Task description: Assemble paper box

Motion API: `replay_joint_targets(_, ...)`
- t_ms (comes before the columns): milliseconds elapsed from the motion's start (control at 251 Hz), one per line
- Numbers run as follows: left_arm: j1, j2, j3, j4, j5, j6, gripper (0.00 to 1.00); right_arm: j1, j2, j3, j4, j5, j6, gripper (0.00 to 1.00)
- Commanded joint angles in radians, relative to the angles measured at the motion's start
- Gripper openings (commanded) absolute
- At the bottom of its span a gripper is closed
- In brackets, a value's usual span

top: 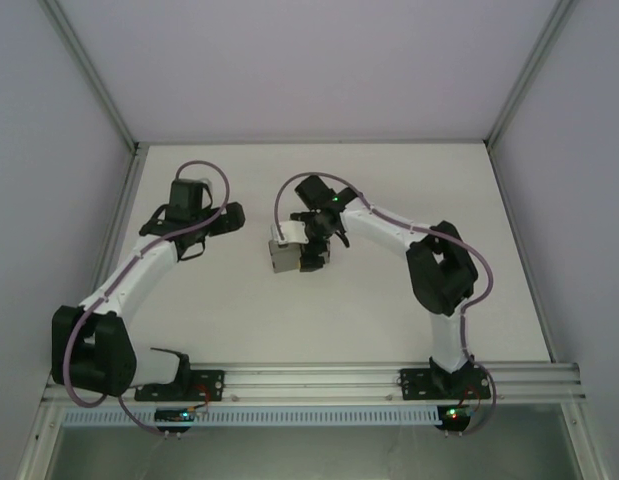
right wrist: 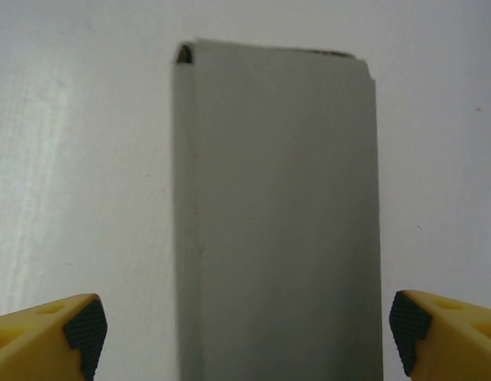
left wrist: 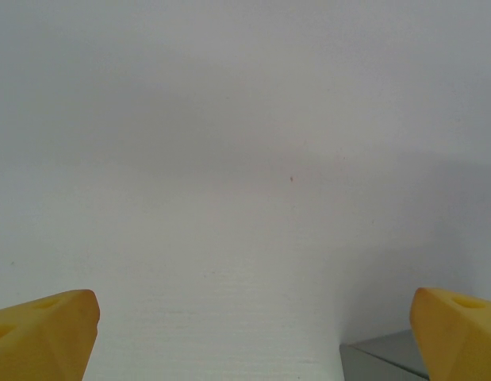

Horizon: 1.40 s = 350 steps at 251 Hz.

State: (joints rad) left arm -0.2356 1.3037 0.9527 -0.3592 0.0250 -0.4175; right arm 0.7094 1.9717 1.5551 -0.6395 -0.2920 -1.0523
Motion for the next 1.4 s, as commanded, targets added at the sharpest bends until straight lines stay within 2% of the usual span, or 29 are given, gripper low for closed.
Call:
replay_joint_targets(0,0.007,-0.042,-0.027,0.025,0.031,-0.024,0.99,0.010,0.018,0.019,0.060,0.117,0.005,0.90)
replay_joint_targets(164,0.007,-0.067,-0.042,0.015,0.005,-0.022,1.00,0.028,0.054,0.020,0.057,0.188,0.005,0.82)
replay_joint_targets(224,0.009,-0.072,-0.048,0.010,-0.007,-0.023,1.00,0.033,0.062,0.023,0.064,0.206,0.006,0.72)
replay_joint_targets(315,0.008,-0.078,-0.055,0.008,-0.007,-0.026,1.00,0.034,0.057,0.019,0.083,0.221,0.008,0.68)
replay_joint_targets(371,0.009,-0.084,-0.059,0.008,-0.007,-0.027,0.99,0.036,0.044,0.002,0.128,0.244,0.026,0.67)
replay_joint_targets(439,0.009,-0.090,-0.063,0.010,-0.009,-0.027,1.00,0.035,0.023,-0.031,0.211,0.289,0.063,0.56)
replay_joint_targets(483,0.009,-0.093,-0.068,0.014,-0.011,-0.027,1.00,0.036,0.011,-0.053,0.263,0.330,0.085,0.54)
replay_joint_targets(599,0.009,-0.095,-0.072,0.017,-0.013,-0.026,1.00,0.035,0.005,-0.104,0.395,0.510,0.100,0.56)
replay_joint_targets(690,0.008,-0.093,-0.070,0.018,-0.013,-0.027,1.00,0.028,0.022,-0.113,0.432,0.624,0.104,0.58)
replay_joint_targets(918,0.009,-0.085,-0.065,0.017,-0.011,-0.023,1.00,0.022,0.014,-0.160,0.462,0.721,0.176,0.60)
replay_joint_targets(986,0.008,-0.085,-0.064,0.018,-0.008,-0.022,1.00,0.026,0.006,-0.177,0.449,0.745,0.176,0.65)
replay_joint_targets(1106,0.009,-0.087,-0.065,0.018,-0.007,-0.018,1.00,0.050,-0.027,-0.210,0.414,0.735,0.182,0.81)
replay_joint_targets(1193,0.009,-0.088,-0.076,0.023,-0.005,-0.018,1.00,0.073,-0.056,-0.208,0.296,0.657,0.256,0.98)
replay_joint_targets(1393,0.008,-0.075,-0.088,0.030,0.003,-0.013,1.00,0.086,-0.136,-0.260,0.197,0.497,0.295,0.99)
